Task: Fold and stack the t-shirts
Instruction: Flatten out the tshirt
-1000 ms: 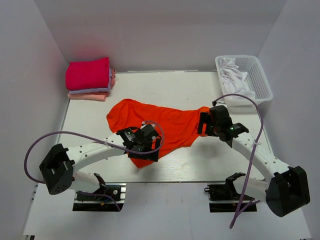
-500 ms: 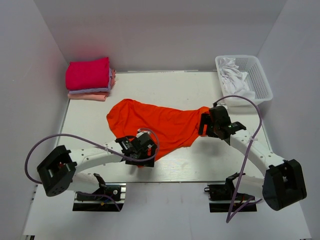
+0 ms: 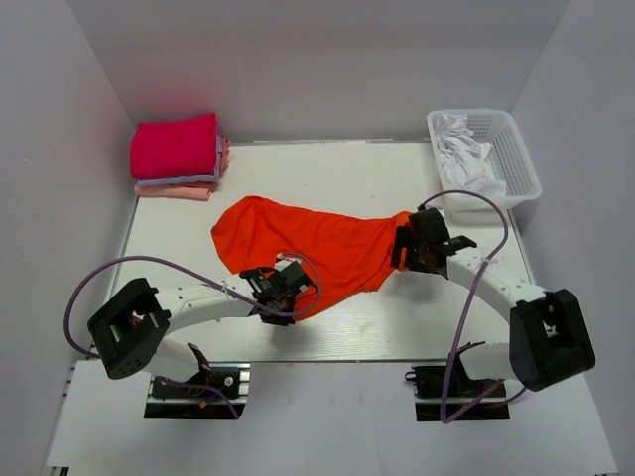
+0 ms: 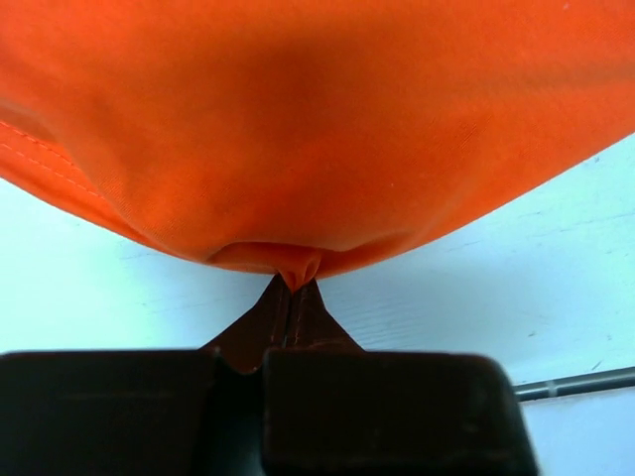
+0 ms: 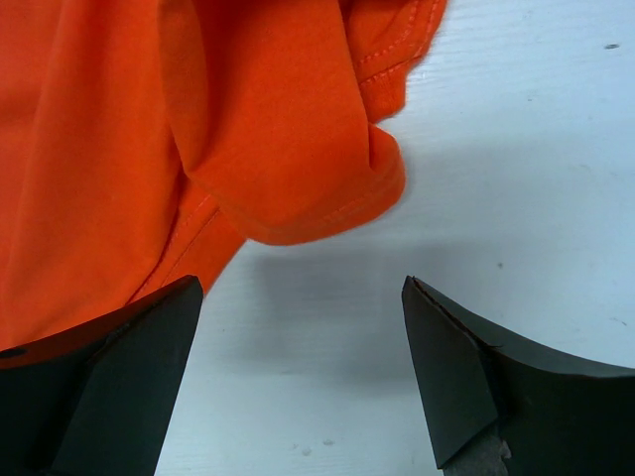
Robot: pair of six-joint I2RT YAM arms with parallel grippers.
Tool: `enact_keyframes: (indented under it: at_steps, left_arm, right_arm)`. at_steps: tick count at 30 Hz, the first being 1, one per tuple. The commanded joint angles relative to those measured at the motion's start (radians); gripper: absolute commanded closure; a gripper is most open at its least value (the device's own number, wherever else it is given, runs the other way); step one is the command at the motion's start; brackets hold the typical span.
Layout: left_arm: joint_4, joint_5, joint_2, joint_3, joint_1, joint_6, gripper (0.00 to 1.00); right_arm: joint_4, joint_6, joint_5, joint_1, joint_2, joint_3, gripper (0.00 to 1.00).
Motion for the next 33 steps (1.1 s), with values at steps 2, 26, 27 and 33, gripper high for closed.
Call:
enact_keyframes:
  at_steps: [2, 26, 27, 33]
  left_arm:
    - [-0.026, -0.061, -0.031, 0.052, 0.003, 0.003, 1.0]
    - [-0.126, -0.274, -0.213, 0.183, 0.003, -0.04, 1.0]
    - [-0.135, -0.335, -0.226, 0.227, 0.003, -0.04, 1.0]
    - [-0.207, -0.564, -0.302, 0.463, 0.003, 0.0, 1.0]
  right_arm:
    - [0.069, -0.022, 0.004, 0.0, 0.105, 0.056, 0.15]
    - [0.084, -0.009, 0.1, 0.003, -0.006, 0.15, 1.0]
    - [0.098, -0.017, 0.103, 0.002, -0.027, 0.165, 1.0]
    - [0.21, -0.064, 0.12, 0.003, -0.208, 0.231, 1.0]
